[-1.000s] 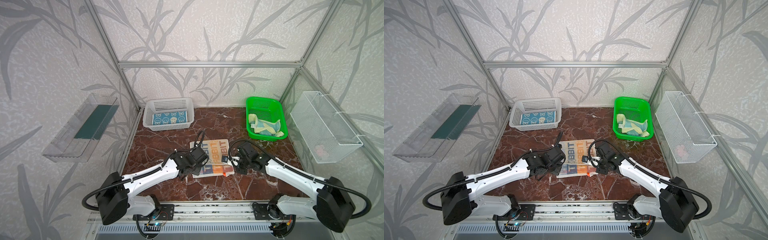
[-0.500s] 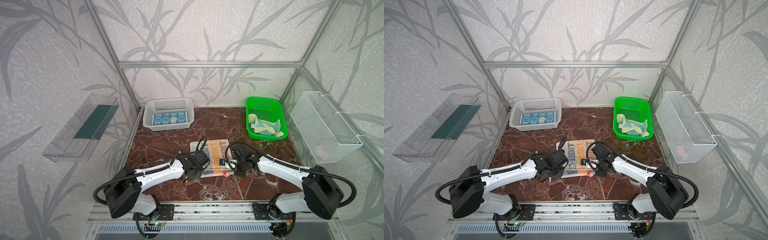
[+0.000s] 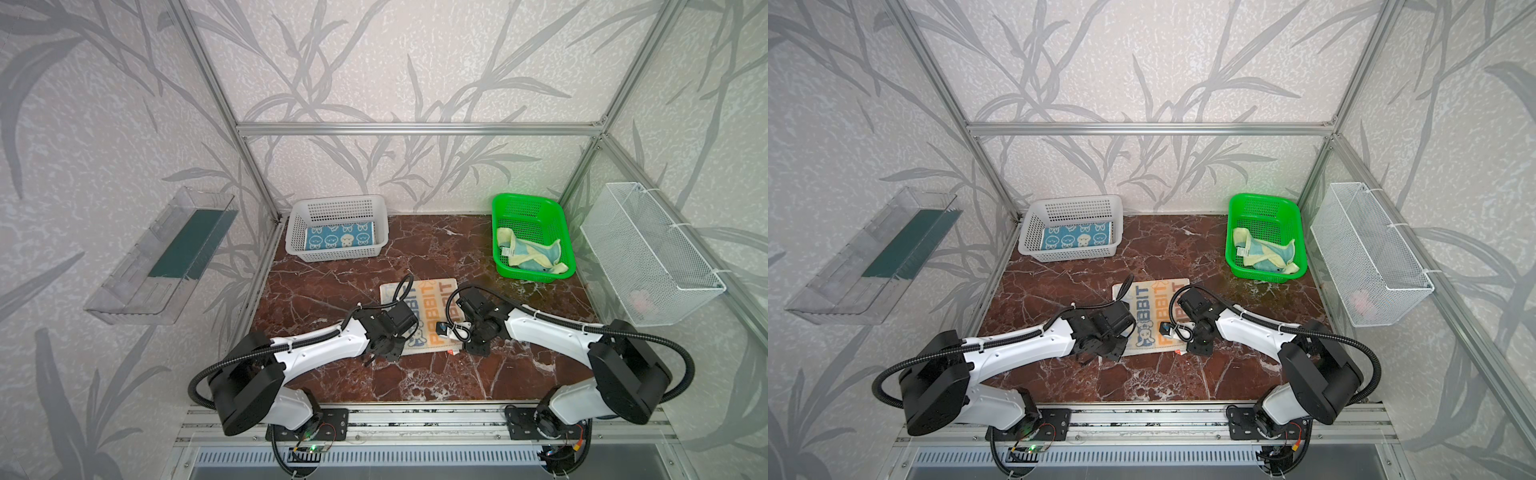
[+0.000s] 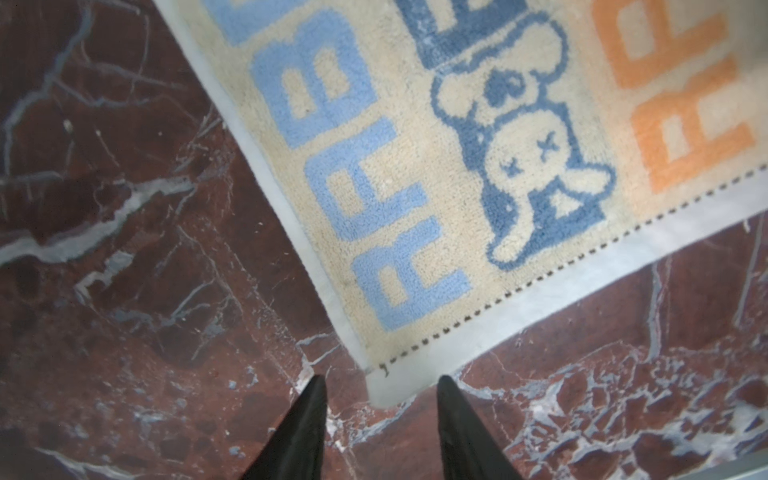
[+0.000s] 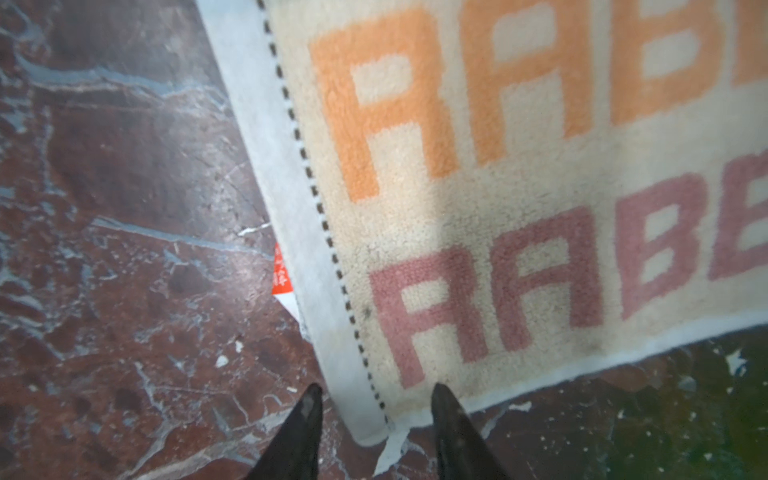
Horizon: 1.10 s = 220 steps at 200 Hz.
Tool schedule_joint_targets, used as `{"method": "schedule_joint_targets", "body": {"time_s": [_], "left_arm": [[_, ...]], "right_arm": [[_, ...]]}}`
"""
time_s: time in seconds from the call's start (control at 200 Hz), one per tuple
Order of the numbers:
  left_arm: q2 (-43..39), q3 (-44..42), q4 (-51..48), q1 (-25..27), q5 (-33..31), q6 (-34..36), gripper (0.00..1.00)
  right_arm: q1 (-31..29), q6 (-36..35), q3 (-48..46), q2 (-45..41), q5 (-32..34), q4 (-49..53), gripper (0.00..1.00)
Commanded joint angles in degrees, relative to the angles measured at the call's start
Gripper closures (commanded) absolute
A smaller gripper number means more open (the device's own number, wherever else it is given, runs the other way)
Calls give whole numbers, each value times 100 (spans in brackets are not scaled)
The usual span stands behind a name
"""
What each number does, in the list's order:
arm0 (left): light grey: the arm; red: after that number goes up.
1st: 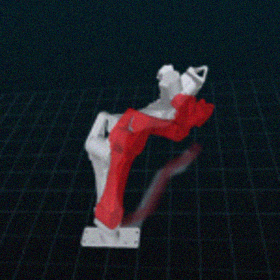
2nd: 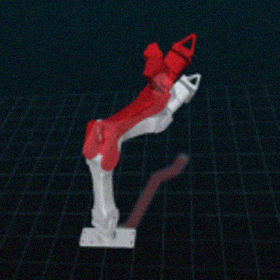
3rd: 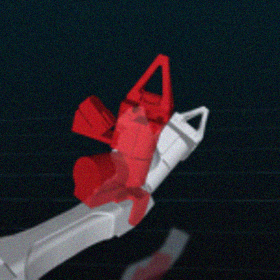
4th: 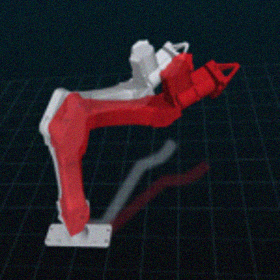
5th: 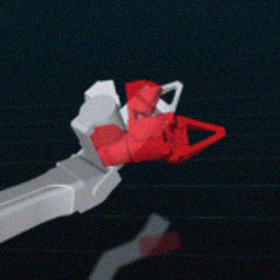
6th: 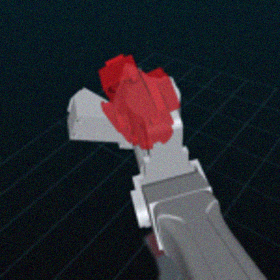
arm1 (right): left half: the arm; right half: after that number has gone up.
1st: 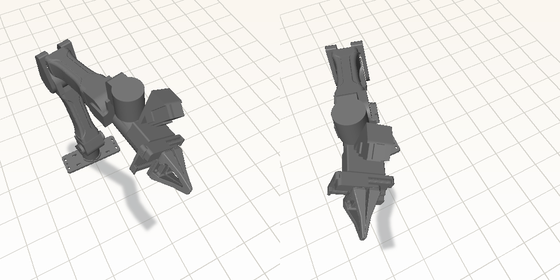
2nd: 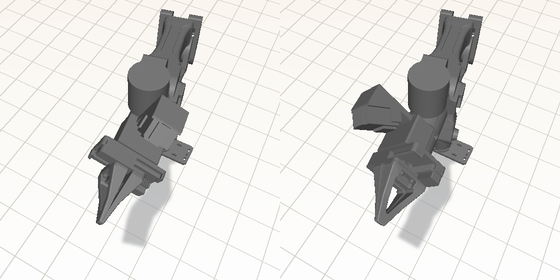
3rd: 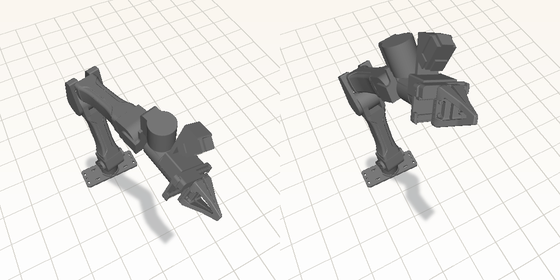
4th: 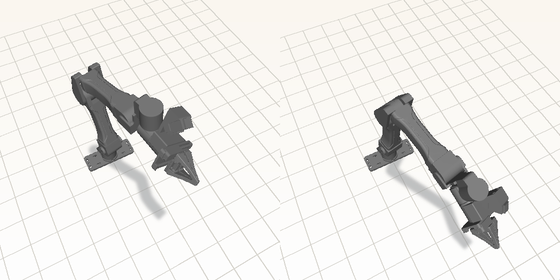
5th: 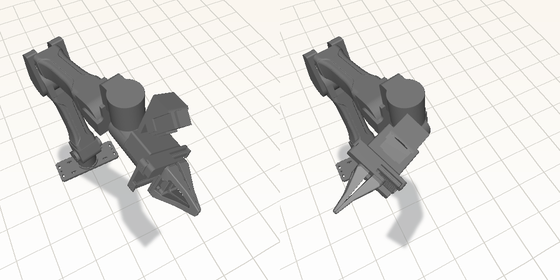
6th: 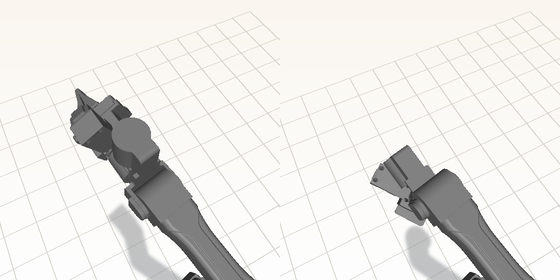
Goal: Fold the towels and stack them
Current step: 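Open both grippers and lift them off the folded towel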
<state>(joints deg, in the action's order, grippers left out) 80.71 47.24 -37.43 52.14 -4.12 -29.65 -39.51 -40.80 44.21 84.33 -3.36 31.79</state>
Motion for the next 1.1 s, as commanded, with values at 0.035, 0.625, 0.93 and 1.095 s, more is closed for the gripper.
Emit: {"method": "schedule_joint_targets", "body": {"time_s": [0.035,0.625,0.93,1.095], "left_arm": [[-303,32,-351,20,29,104,47],[-799,137,383,-1307,-738,-92,1],[162,906,656,-2243,-653,738,9],[900,1416,813,-2527,-330,942,21]], "right_arm": [[-67,6,166,-367,141,131,17],[240,1689,196,-1225,1307,-1959,0],[1069,1781,1370,-157,756,-1801,5],[1406,1535,1970,540,607,-1551,9]]}}
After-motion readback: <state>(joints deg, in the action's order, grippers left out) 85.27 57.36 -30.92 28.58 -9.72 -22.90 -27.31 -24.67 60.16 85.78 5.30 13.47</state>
